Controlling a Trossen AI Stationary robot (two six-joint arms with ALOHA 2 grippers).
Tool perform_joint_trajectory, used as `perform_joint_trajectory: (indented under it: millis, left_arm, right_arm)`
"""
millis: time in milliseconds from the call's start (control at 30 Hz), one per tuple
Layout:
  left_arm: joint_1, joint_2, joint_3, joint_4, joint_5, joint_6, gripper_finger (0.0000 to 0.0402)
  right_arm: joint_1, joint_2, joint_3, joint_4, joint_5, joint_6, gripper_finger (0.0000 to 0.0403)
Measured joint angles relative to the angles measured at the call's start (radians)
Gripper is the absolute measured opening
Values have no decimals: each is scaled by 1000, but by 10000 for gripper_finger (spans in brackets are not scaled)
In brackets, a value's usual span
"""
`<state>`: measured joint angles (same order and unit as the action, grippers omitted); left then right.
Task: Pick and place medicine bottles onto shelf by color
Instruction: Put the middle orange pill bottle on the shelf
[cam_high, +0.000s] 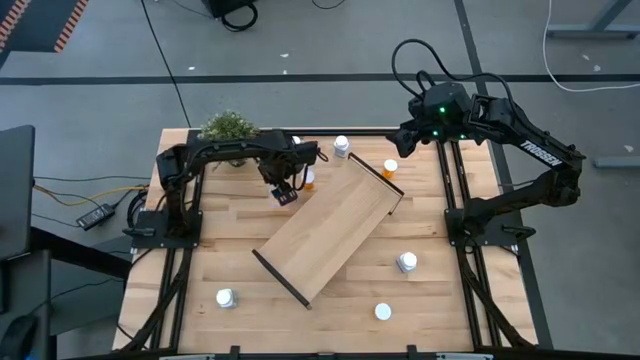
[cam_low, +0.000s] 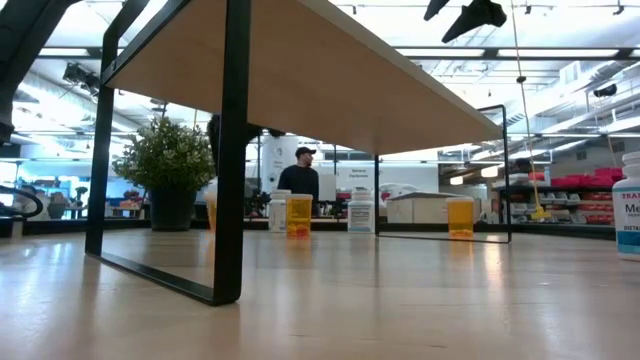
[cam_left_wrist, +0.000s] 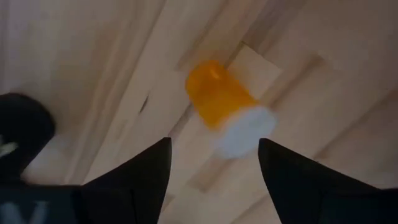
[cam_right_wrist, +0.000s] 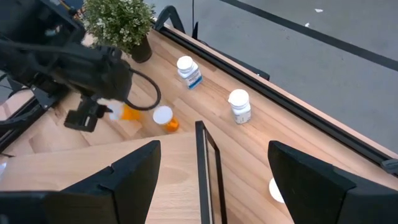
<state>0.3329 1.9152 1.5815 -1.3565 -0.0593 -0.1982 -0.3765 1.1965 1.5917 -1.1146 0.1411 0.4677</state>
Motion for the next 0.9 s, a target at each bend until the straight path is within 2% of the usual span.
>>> perform_joint_trajectory:
  millis: [133,267,433,633,900]
  left_arm:
    - [-23,0,130,-126,-1,0,219]
    - [-53,0,230,-153,0,13,192]
    - [-64,0,210,-49,-2,39,183]
    - [-61,1,83,126,-108,158,226]
    - [-47,1,73,401,-98,311,298]
  right_arm:
    - [0,0,0,-28,-3,-16,303]
    - [0,0,0,-73,-3,-48,303]
    - [0,0,0,-119,-13,-60,303]
    - [0,0,0,-128,-54,-43,303]
    - [0,0,0,-128,-65,23,303]
